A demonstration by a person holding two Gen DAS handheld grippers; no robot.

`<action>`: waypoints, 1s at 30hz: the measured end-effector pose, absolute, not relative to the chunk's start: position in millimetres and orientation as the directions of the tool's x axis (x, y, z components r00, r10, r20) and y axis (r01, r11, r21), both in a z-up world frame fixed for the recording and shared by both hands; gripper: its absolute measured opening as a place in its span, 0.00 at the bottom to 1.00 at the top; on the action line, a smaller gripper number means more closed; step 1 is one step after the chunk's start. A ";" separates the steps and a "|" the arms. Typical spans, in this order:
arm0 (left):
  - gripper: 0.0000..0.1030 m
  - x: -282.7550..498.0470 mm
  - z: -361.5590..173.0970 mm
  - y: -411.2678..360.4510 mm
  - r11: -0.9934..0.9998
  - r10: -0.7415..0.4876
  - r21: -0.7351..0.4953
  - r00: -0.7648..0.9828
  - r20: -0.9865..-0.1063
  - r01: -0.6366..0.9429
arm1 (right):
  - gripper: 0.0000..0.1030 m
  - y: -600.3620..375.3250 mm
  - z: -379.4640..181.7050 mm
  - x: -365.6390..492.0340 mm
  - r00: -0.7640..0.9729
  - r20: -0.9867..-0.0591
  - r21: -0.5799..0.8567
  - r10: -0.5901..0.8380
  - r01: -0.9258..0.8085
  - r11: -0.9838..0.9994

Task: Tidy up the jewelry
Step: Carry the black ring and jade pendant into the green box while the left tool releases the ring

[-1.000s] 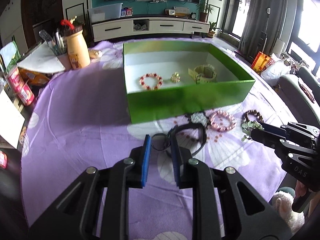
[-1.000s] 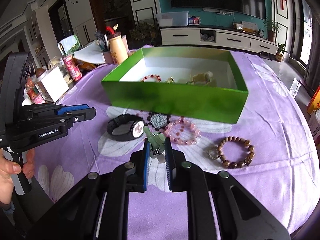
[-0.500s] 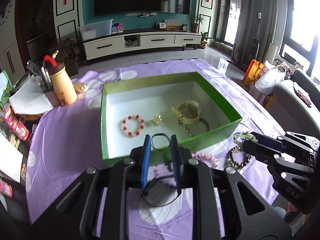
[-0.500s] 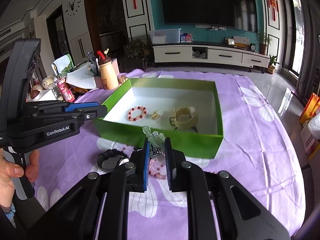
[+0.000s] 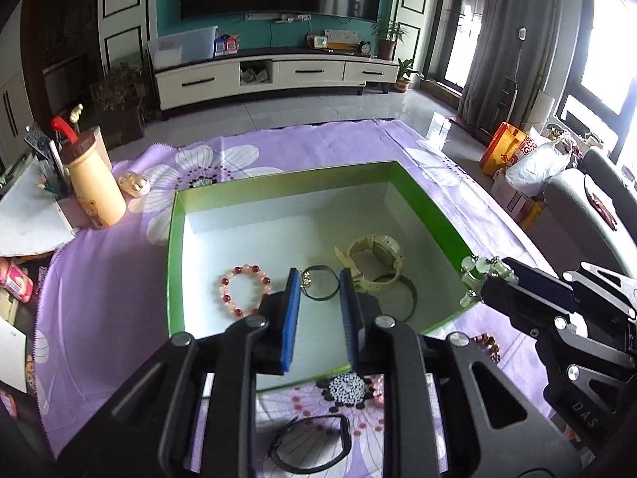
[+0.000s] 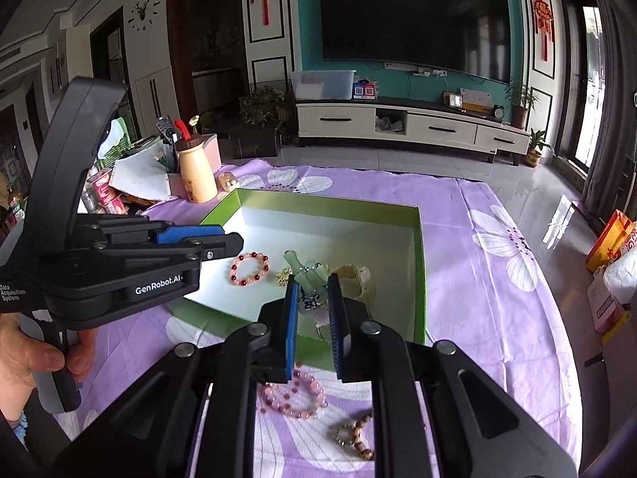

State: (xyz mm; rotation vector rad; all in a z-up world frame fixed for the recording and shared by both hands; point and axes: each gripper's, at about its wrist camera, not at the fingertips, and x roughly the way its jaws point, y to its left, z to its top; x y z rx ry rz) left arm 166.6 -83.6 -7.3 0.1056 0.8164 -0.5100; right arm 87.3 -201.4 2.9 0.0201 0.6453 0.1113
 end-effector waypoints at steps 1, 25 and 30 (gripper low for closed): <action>0.19 170.3 -8.6 -83.7 0.875 -0.396 -0.112 0.566 -0.723 0.470 | 0.14 -202.9 2.3 91.5 0.791 -0.601 0.062 0.114 -0.096 0.993; 0.19 241.0 -68.4 -94.7 0.901 -0.336 -0.173 0.387 -0.859 0.397 | 0.14 -206.9 -50.7 191.1 0.601 -0.766 0.257 0.229 -0.041 0.965; 0.19 242.6 -75.4 -98.4 0.905 -0.302 -0.139 0.377 -0.876 0.402 | 0.14 -203.0 -60.0 197.8 0.565 -0.795 0.248 0.223 -0.033 0.968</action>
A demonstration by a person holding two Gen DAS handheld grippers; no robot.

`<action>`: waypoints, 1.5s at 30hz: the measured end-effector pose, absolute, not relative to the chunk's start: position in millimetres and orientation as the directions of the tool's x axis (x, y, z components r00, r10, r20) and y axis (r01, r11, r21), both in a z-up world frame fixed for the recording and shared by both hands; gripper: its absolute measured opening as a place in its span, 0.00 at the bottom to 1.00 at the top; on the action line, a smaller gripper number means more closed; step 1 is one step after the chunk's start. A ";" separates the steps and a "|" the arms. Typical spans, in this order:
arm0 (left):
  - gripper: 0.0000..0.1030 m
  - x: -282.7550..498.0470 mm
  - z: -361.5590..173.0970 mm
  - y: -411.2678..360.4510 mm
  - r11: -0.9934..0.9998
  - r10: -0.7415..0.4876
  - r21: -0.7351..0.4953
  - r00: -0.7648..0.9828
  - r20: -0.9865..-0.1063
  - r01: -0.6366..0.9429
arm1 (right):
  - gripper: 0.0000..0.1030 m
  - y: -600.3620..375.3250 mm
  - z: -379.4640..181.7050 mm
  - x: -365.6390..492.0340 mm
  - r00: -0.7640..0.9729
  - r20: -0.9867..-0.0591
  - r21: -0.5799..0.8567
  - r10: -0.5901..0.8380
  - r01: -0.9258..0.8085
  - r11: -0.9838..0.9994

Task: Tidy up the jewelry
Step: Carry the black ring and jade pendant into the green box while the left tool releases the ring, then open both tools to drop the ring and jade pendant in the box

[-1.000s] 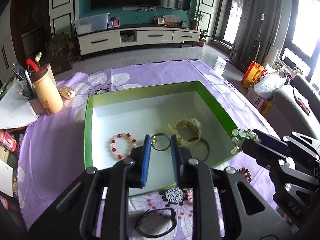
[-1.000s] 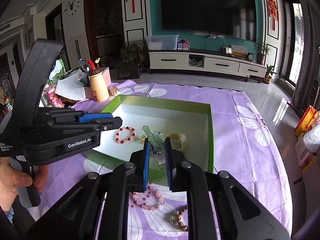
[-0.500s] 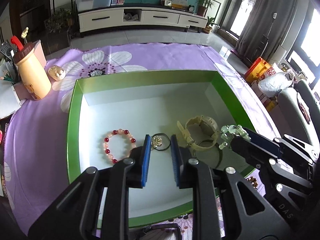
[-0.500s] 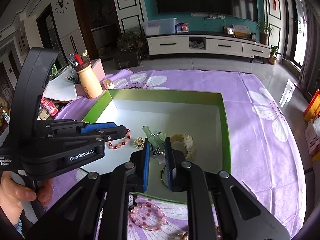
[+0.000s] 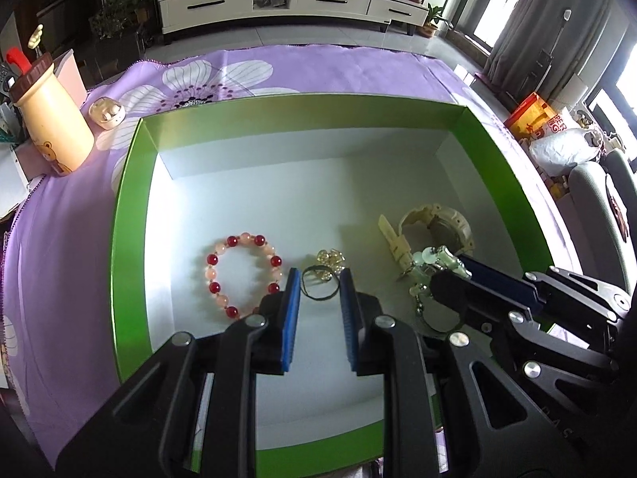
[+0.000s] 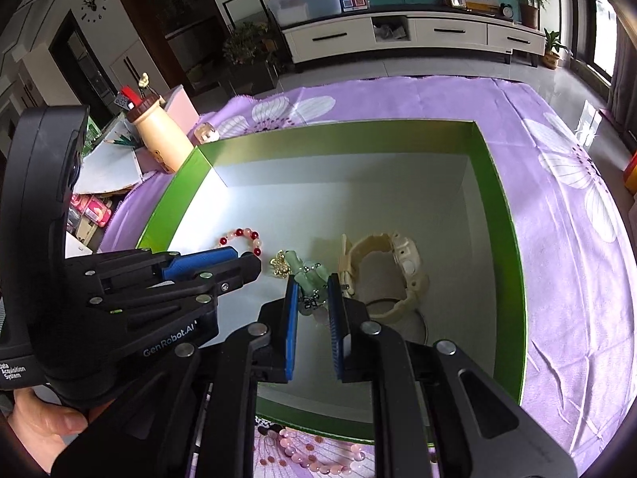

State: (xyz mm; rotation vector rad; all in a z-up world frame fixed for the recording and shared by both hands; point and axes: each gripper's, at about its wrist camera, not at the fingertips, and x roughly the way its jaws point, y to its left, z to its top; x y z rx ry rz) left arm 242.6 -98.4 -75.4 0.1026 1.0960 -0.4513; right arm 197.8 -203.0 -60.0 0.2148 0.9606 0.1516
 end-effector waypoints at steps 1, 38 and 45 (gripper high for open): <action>0.19 242.7 -76.5 -99.4 0.906 -0.294 -0.130 0.377 -0.878 0.402 | 0.14 -202.0 -61.3 198.7 0.560 -0.800 0.240 0.216 -0.031 0.970; 0.73 213.3 -47.4 -92.4 0.926 -0.228 -0.025 0.505 -0.833 0.377 | 0.49 -231.3 -32.5 165.0 0.642 -0.750 0.243 0.157 0.046 0.969; 0.94 188.8 -27.8 -67.7 0.939 -0.242 -0.047 0.560 -0.792 0.340 | 0.72 -245.0 -15.5 125.4 0.687 -0.716 0.252 0.127 0.085 0.964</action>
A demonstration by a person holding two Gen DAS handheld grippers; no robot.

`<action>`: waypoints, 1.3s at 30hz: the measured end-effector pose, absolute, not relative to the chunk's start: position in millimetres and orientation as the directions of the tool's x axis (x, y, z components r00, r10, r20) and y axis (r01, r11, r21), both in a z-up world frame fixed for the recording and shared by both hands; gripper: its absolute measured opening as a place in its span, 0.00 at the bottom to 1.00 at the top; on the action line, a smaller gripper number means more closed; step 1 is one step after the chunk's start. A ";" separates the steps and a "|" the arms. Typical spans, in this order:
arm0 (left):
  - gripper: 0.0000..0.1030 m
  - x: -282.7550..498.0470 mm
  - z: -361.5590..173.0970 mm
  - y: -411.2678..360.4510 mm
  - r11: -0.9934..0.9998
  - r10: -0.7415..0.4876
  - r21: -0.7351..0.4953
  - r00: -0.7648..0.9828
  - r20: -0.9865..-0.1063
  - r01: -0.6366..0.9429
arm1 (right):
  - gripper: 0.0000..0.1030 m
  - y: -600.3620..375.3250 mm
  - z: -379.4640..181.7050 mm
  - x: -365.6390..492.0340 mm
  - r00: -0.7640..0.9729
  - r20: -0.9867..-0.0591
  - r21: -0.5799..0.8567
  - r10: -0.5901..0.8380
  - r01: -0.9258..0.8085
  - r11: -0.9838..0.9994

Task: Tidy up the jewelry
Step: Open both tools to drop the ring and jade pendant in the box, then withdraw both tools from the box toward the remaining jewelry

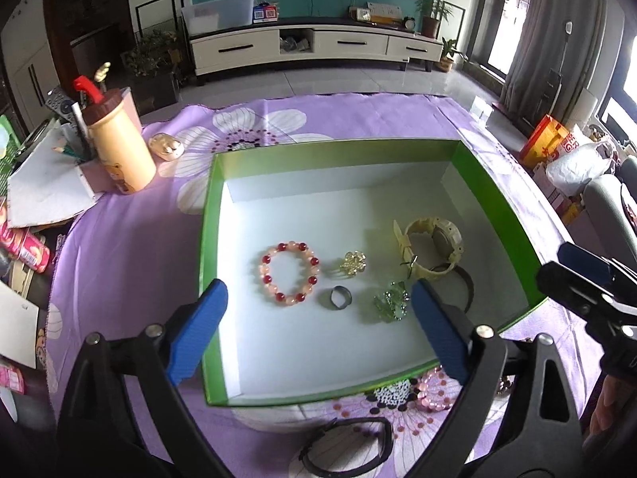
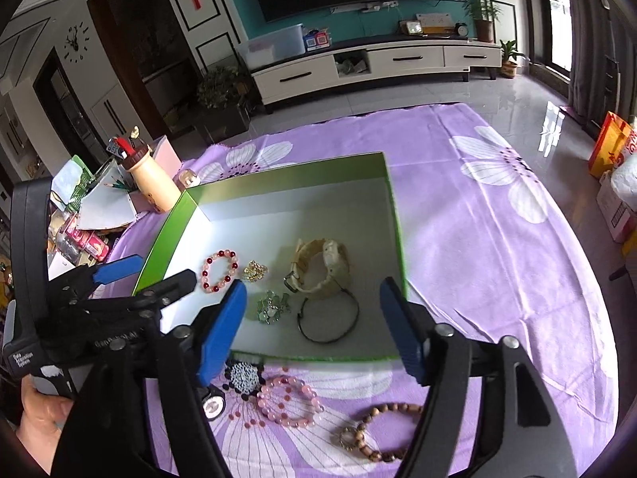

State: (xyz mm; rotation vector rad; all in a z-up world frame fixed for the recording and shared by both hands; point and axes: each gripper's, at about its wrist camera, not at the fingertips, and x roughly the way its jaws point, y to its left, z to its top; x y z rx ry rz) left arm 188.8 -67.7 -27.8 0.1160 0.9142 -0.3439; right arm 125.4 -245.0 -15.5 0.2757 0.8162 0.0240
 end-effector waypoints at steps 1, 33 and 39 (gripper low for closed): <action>0.94 185.5 -26.5 -64.3 0.941 -0.245 -0.053 0.562 -0.790 0.335 | 0.73 -246.9 -14.4 119.1 0.690 -0.713 0.256 0.127 0.086 0.963; 0.95 83.2 -66.8 9.9 0.963 -0.249 -0.145 0.544 -0.801 0.228 | 0.75 -285.8 -54.6 -2.5 0.661 -0.749 0.228 0.046 0.192 0.955; 0.95 85.6 -84.2 9.1 0.964 -0.232 -0.123 0.525 -0.819 0.234 | 0.69 -280.1 -76.3 -1.0 0.631 -0.775 0.192 0.019 0.207 0.959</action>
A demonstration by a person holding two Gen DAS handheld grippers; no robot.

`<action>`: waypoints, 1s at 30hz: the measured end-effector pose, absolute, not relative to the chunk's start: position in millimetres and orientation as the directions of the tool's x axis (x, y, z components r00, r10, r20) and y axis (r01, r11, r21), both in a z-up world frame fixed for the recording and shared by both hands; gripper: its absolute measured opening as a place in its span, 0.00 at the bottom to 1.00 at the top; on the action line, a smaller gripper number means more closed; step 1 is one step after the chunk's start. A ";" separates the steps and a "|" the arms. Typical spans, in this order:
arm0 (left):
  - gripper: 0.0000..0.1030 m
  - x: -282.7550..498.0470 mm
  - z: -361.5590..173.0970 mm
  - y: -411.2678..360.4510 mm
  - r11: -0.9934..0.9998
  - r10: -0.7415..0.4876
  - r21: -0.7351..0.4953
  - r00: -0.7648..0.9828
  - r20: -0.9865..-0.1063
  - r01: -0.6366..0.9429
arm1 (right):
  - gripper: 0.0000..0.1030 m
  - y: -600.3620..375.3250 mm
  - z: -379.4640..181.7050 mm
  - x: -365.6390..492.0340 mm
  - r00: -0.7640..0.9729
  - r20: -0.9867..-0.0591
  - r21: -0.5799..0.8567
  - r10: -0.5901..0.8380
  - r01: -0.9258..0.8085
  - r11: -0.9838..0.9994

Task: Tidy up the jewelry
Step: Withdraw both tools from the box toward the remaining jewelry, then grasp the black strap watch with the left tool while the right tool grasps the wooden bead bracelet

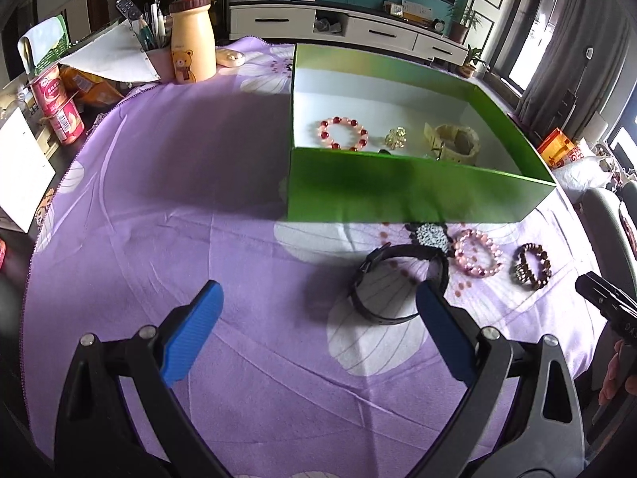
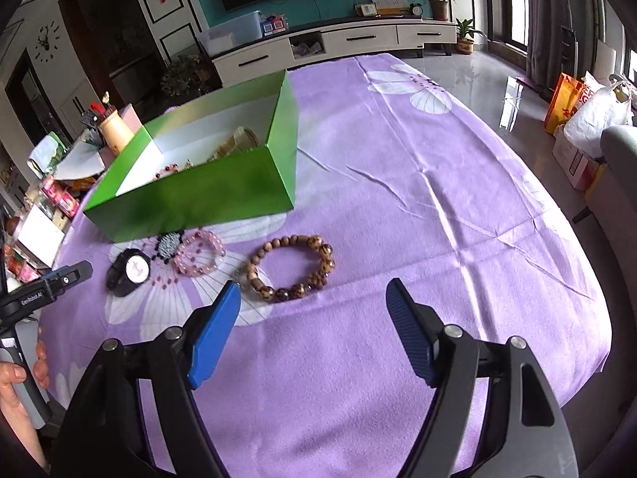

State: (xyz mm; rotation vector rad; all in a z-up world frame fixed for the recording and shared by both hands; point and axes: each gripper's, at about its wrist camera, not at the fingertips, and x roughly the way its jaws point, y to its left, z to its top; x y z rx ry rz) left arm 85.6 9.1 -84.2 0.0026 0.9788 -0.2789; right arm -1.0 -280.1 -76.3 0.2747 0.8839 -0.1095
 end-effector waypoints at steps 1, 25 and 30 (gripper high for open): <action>0.95 86.7 -86.6 8.3 0.964 -0.230 -0.119 0.523 -0.821 0.239 | 0.67 -278.8 -80.0 1.1 0.624 -0.781 0.184 0.016 0.206 0.961; 0.39 104.4 -114.0 -26.0 0.923 -0.226 -0.028 0.482 -0.847 0.383 | 0.30 -267.4 -112.9 41.9 0.580 -0.813 0.077 -0.050 0.193 0.978; 0.16 96.8 -113.7 -36.5 0.902 -0.230 0.003 0.488 -0.842 0.431 | 0.18 -262.9 -114.8 45.7 0.579 -0.810 0.019 -0.097 0.192 0.981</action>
